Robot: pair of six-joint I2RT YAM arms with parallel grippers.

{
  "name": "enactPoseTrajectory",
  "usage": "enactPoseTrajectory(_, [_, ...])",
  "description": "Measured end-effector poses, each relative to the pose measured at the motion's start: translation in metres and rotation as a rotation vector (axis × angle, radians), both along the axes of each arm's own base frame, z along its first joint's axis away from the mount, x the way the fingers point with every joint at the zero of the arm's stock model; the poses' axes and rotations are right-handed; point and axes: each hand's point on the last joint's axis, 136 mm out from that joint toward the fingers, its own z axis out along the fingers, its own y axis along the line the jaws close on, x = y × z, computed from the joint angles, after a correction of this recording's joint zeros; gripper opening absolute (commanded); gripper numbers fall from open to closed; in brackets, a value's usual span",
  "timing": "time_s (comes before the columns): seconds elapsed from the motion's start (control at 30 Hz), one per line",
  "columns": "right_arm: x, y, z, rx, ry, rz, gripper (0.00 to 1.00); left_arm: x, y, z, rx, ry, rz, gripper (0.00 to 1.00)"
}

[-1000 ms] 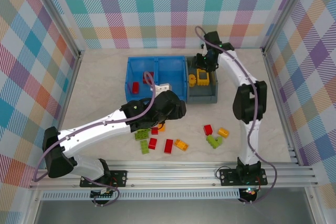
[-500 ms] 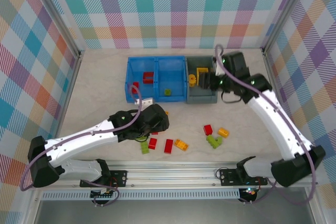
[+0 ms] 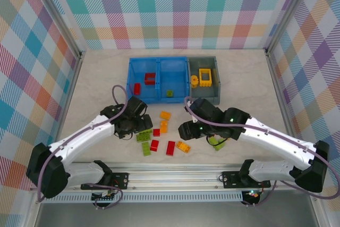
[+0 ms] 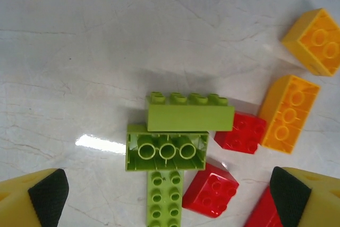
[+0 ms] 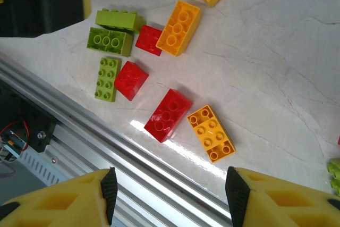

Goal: Sort the legos into containers by color

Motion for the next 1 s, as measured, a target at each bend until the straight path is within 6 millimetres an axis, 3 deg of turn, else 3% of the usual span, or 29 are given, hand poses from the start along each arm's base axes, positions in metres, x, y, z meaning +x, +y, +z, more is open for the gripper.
enactPoseTrajectory(0.23, [-0.001,0.013,-0.003,0.013,0.0,0.014,0.62,0.012,-0.019,-0.031,-0.003,0.061,-0.056,0.98])
enactPoseTrajectory(0.5, [-0.014,0.035,0.003,0.086,0.002,0.085,0.62,0.017,-0.021,-0.059,0.053,0.107,-0.094,0.86])
enactPoseTrajectory(0.93, [-0.015,0.04,0.001,0.091,0.005,0.092,0.62,0.026,-0.021,-0.06,0.065,0.078,-0.115,0.56])
enactPoseTrajectory(1.0, [-0.015,0.04,0.001,0.091,0.005,0.092,0.62,0.027,-0.02,-0.058,0.069,0.066,-0.117,0.56])
